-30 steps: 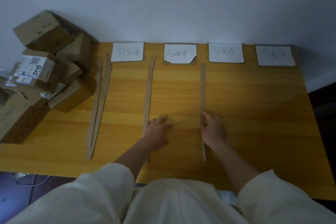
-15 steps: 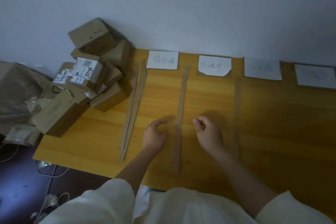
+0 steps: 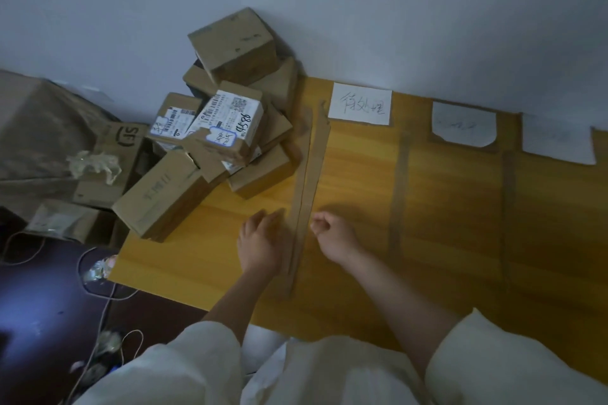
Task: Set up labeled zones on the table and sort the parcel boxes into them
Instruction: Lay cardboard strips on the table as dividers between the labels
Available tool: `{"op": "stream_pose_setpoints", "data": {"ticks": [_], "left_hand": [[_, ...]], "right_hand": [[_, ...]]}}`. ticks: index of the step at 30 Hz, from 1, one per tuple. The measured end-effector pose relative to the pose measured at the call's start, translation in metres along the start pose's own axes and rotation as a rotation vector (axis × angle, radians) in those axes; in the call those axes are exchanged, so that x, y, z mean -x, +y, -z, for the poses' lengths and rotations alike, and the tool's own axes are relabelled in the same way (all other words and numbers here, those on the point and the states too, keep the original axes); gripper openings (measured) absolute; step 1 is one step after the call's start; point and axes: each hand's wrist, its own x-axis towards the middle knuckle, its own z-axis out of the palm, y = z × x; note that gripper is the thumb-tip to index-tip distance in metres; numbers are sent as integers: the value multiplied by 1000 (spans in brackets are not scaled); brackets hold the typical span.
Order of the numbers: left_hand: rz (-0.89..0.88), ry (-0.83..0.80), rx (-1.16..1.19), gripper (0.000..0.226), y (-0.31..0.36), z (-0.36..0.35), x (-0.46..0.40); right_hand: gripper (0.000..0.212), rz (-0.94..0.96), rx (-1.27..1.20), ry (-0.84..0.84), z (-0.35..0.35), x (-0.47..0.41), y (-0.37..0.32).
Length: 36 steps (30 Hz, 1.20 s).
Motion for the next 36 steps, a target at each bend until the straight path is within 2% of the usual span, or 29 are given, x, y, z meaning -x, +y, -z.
{"op": "stream_pose_setpoints", "data": {"ticks": [3, 9, 13, 18, 24, 32, 36], "left_hand": [[-69, -89, -131, 45, -9, 0, -12], [-163, -184, -250, 46, -14, -2, -23], [-173, -184, -227, 43, -14, 0, -24], [-188, -161, -202, 45, -16, -1, -26], [-186, -183, -196, 43, -16, 1, -25], [-182, -137, -157, 50, -9, 4, -24], [-327, -133, -184, 51, 3, -3, -25]], "right_hand": [[38, -31, 49, 5, -15, -10, -19], [39, -122, 55, 67, -35, -31, -39], [30, -172, -6, 122, -41, -37, -45], [31, -236, -62, 160, -41, -45, -46], [28, -260, 99, 173, -44, -51, -42], [16, -124, 208, 283, -33, -40, -46], [7, -6, 188, 340, -13, -25, -43]]}}
